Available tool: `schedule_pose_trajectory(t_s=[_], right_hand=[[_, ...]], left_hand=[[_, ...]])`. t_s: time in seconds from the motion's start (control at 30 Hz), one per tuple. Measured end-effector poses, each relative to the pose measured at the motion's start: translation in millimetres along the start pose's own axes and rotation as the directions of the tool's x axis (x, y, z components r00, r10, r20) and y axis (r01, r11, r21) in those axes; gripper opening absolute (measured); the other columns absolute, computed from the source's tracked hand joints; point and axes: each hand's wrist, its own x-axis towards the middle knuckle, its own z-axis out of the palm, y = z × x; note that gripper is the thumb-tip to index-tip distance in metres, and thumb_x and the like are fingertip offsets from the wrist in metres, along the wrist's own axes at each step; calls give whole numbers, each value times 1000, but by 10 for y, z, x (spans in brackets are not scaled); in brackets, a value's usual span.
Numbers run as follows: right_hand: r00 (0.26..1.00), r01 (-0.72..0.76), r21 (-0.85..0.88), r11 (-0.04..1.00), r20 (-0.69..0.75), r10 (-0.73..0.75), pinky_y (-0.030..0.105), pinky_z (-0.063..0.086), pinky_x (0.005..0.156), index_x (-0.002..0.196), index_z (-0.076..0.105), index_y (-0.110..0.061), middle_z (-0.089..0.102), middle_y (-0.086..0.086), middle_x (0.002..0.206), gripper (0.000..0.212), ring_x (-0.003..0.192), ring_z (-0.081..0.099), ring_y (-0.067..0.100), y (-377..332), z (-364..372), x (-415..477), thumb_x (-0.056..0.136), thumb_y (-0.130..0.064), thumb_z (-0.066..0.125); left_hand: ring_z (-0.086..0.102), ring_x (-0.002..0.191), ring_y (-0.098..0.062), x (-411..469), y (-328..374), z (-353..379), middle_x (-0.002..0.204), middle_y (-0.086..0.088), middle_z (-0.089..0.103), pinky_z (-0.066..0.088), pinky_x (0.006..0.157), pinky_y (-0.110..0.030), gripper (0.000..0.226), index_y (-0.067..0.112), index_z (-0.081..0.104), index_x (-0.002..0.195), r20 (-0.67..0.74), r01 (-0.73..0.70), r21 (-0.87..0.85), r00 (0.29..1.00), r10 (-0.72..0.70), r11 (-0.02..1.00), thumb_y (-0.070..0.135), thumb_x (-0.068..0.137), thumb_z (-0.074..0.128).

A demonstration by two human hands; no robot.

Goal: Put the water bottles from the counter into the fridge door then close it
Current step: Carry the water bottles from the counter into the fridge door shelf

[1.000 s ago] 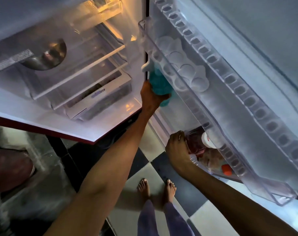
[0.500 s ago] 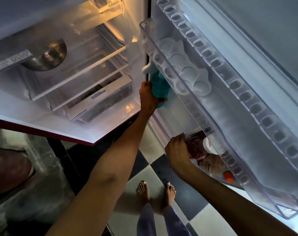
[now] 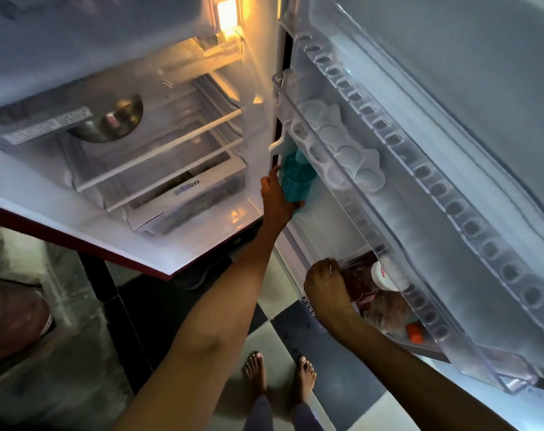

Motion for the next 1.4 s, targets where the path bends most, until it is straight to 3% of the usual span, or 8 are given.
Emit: schedule_pose_trajectory(t_s=[0.13, 0.23, 0.47, 0.7, 1.07, 1.17, 1.27, 1.4], right_hand=[[985, 110, 494, 863, -171, -28, 37, 51, 89, 115, 59, -5, 64, 15, 112, 30, 102, 61, 29, 181, -243, -46, 85, -3, 58], [982, 82, 873, 481, -153, 111, 31, 50, 91, 120, 61, -11, 66, 7, 118, 29, 107, 62, 23, 315, -445, -192, 91, -14, 58], [976, 204, 979, 10, -205, 81, 19, 53, 81, 105, 70, -16, 72, -2, 97, 18, 85, 65, 4, 144, -715, -1004, 89, -14, 64], [853, 365, 925, -107, -378, -361, 20, 56, 74, 94, 70, -27, 74, -5, 86, 17, 78, 69, 8, -731, -805, -2102, 89, -13, 64], [367, 686, 723, -80, -439, -820, 18, 56, 73, 98, 74, -16, 76, 4, 87, 13, 79, 71, 13, -2741, -741, -4036, 86, -16, 70], [276, 805, 592, -36, -428, -860, 7, 48, 71, 105, 72, -9, 75, 10, 97, 22, 83, 67, 17, -3364, -625, -4581, 84, -14, 70], [239, 904, 423, 55, -396, -887, 25, 46, 91, 129, 56, -9, 63, 14, 126, 51, 110, 61, 29, -3917, -447, -4966, 82, -24, 71], [337, 861, 493, 127, -365, -868, 37, 41, 103, 144, 35, -10, 45, 15, 145, 79, 129, 48, 30, -4398, -406, -5352, 79, -27, 75]], left_hand=[[60, 103, -22, -522, 178, -377, 120, -16, 61, 49, 77, -13, 50, 5, 52, 125, 13, 107, -68, 994, -107, 992, 17, 82, 76], [65, 83, -6, -1146, 402, -740, 100, -2, 67, 47, 62, -2, 24, 3, 61, 114, -31, 184, -147, 981, -191, 972, 12, 92, 64], [70, 93, -24, -3006, 529, -1439, 95, -4, 72, 57, 89, -45, 21, 25, 67, 92, -211, 216, -293, 935, -284, 931, 5, 91, 61], [69, 95, -19, -5016, 337, -1802, 97, 3, 72, 56, 89, -40, 23, 36, 68, 91, -627, 216, -365, 662, -410, 906, 13, 88, 67], [63, 84, -8, -8200, -151, -2306, 92, 3, 68, 51, 81, -25, 19, 17, 64, 94, -928, 334, -367, -64, -368, 868, 3, 83, 64], [57, 110, -26, -8950, -550, -2507, 116, -7, 62, 46, 95, -36, 37, 12, 60, 114, -935, 633, -309, -66, -349, 709, 15, 78, 71], [39, 137, -32, -9582, -1017, -2617, 148, -10, 43, 34, 110, -46, 77, 14, 45, 140, -906, 861, -213, 2, -422, 461, 48, 75, 68], [18, 147, -34, -10154, -1468, -2718, 161, -4, 22, 18, 115, -57, 99, 26, 22, 152, -821, 925, -49, 178, -543, 377, 75, 70, 46]])
